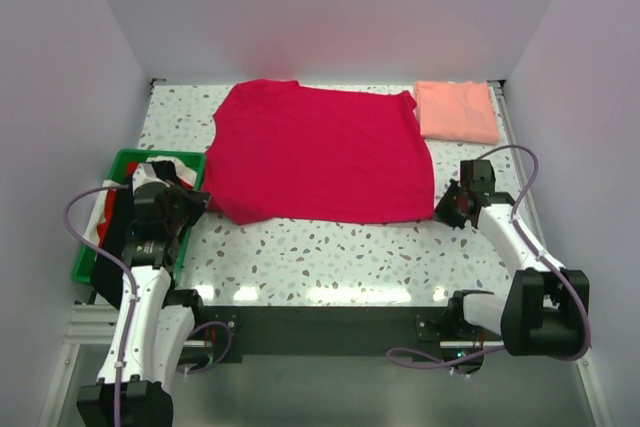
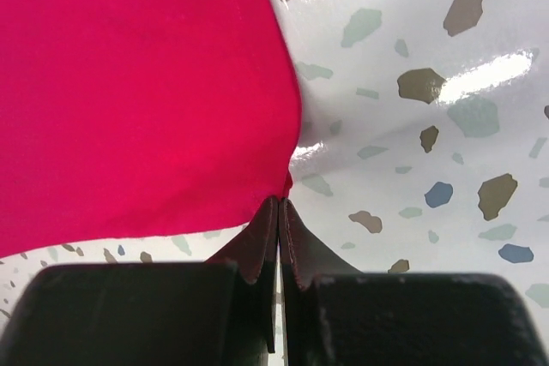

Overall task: Fold and stack the t-shirts
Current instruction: Fold the tshirt

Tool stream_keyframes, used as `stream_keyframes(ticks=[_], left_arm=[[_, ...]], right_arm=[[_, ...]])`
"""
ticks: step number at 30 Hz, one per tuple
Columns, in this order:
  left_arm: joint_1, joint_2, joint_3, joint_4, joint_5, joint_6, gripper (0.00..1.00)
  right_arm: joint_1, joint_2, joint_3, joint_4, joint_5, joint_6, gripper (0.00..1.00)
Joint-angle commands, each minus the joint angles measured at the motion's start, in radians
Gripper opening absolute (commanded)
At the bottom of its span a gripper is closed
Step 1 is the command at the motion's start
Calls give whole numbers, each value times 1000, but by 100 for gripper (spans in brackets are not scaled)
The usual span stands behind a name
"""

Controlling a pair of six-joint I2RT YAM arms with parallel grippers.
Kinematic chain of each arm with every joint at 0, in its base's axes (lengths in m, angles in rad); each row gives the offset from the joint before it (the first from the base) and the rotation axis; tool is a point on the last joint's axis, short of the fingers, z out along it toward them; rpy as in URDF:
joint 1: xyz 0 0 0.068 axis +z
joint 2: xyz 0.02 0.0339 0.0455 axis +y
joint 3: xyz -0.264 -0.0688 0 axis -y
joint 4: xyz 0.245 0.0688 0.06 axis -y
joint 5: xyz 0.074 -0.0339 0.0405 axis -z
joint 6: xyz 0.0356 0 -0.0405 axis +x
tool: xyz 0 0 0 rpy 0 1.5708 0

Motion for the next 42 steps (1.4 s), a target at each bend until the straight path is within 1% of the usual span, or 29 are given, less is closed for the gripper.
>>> stream_keyframes(ticks=[1, 6, 9, 12, 15, 20, 21, 24, 25, 29, 31, 32, 36, 42], left_arm=[[-5, 8, 50, 44, -20, 20, 0], [-4, 63, 73, 99, -17, 18, 0], [-5, 130, 99, 150, -9, 14, 0], [-11, 217, 145, 196, -5, 12, 0], [-30, 346, 221, 228, -31, 11, 0], [-65, 503, 327, 265, -72, 11, 0], [-71, 555, 365, 268, -78, 11, 0], [-81, 635, 425, 271, -92, 14, 0], [-82, 684, 465, 270, -92, 15, 0], [-84, 791, 557, 259, -94, 24, 0], [-84, 843, 606, 258, -94, 31, 0], [-85, 859, 622, 258, -115, 32, 0], [-87, 945, 709, 248, -109, 47, 0], [-87, 1023, 796, 233, -100, 66, 0]], right_arm=[[2, -9, 46, -24, 22, -18, 0], [2, 38, 85, -1, 3, -17, 0], [2, 86, 115, 22, -10, -9, 0], [2, 146, 158, 42, -24, -3, 0], [2, 207, 210, 60, -33, 5, 0], [2, 314, 307, 77, -32, 14, 0], [1, 352, 344, 77, -32, 14, 0], [1, 408, 413, 80, -40, 17, 0], [1, 440, 430, 80, -43, 17, 0], [-1, 515, 508, 85, -55, 25, 0], [-1, 538, 523, 91, -58, 31, 0], [-1, 555, 529, 99, -61, 35, 0], [-4, 591, 560, 111, -73, 46, 0], [-24, 588, 562, 128, -69, 57, 0]])
